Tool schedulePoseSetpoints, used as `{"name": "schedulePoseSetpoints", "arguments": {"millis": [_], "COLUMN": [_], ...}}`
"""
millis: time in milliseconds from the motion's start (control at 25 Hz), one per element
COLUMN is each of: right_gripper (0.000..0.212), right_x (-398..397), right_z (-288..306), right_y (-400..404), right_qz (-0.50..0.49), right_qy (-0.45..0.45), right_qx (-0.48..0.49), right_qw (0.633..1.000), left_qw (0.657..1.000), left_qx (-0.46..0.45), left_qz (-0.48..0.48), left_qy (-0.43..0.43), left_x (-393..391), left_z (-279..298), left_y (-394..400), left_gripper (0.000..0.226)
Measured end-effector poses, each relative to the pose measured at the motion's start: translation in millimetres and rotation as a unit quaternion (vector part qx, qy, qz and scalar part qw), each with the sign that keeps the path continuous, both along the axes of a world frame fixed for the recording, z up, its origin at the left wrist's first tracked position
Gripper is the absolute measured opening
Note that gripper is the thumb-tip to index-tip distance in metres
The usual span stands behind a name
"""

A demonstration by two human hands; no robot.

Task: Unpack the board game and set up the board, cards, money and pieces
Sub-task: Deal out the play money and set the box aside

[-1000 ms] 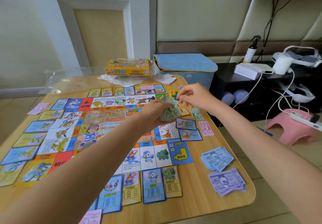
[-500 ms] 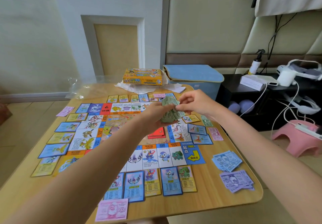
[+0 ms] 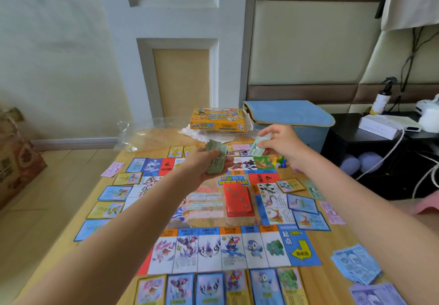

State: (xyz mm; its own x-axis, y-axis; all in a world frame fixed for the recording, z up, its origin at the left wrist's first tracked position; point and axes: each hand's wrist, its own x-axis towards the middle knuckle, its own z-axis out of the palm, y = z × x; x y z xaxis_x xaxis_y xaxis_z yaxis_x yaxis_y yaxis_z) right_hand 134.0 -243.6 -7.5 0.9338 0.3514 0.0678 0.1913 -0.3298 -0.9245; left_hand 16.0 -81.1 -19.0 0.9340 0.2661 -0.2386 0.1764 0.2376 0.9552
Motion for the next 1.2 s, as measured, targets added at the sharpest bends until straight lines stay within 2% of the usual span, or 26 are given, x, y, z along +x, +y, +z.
{"name": "schedulePoseSetpoints", "arguments": {"millis": [120,280,360,480,640,840,920,1000,1040,1120,1200], "right_gripper": [0.018,0.032,0.026,0.023,0.025,0.014,0.011,0.019,0.025,0.025,0.012], "right_x": [38,68,75,87,96,98,95,79,64,28,-1], "right_z": [-11,-29,-41,-58,-68,-78,-69,-49,-36,-16,-5], "right_y": [30,75,98,124,134,135,136,137,139,144,151], "right_qz": [-0.094,-0.112,-0.101,-0.084,-0.051,-0.041,-0.055,-0.011,0.055,0.208,0.302], "right_qy": [0.004,0.069,0.056,-0.012,-0.102,-0.13,-0.156,-0.134,-0.078,0.025,0.039], "right_qx": [-0.006,0.062,0.026,-0.073,-0.234,-0.289,-0.248,-0.149,-0.093,-0.034,-0.025], "right_qw": [0.996,0.989,0.993,0.994,0.966,0.947,0.955,0.98,0.991,0.977,0.952], "left_qw": [0.999,0.999,0.999,0.998,0.998,0.999,0.999,0.999,0.999,0.999,0.998], "left_qx": [0.011,0.025,0.033,0.047,0.044,0.029,0.027,0.015,0.006,-0.001,0.012], "left_qz": [0.033,0.036,0.041,0.036,0.037,0.027,0.025,0.029,0.036,0.05,0.063], "left_qy": [-0.001,-0.002,0.003,0.016,0.021,0.026,0.027,0.021,0.017,0.011,0.005], "left_x": [15,34,41,51,58,59,53,44,35,16,-5], "left_z": [-4,-7,-11,-21,-26,-31,-31,-28,-26,-22,-17], "left_y": [34,62,70,79,83,78,78,79,82,87,97], "left_gripper": [0.017,0.016,0.015,0.015,0.013,0.013,0.013,0.012,0.011,0.012,0.011]}}
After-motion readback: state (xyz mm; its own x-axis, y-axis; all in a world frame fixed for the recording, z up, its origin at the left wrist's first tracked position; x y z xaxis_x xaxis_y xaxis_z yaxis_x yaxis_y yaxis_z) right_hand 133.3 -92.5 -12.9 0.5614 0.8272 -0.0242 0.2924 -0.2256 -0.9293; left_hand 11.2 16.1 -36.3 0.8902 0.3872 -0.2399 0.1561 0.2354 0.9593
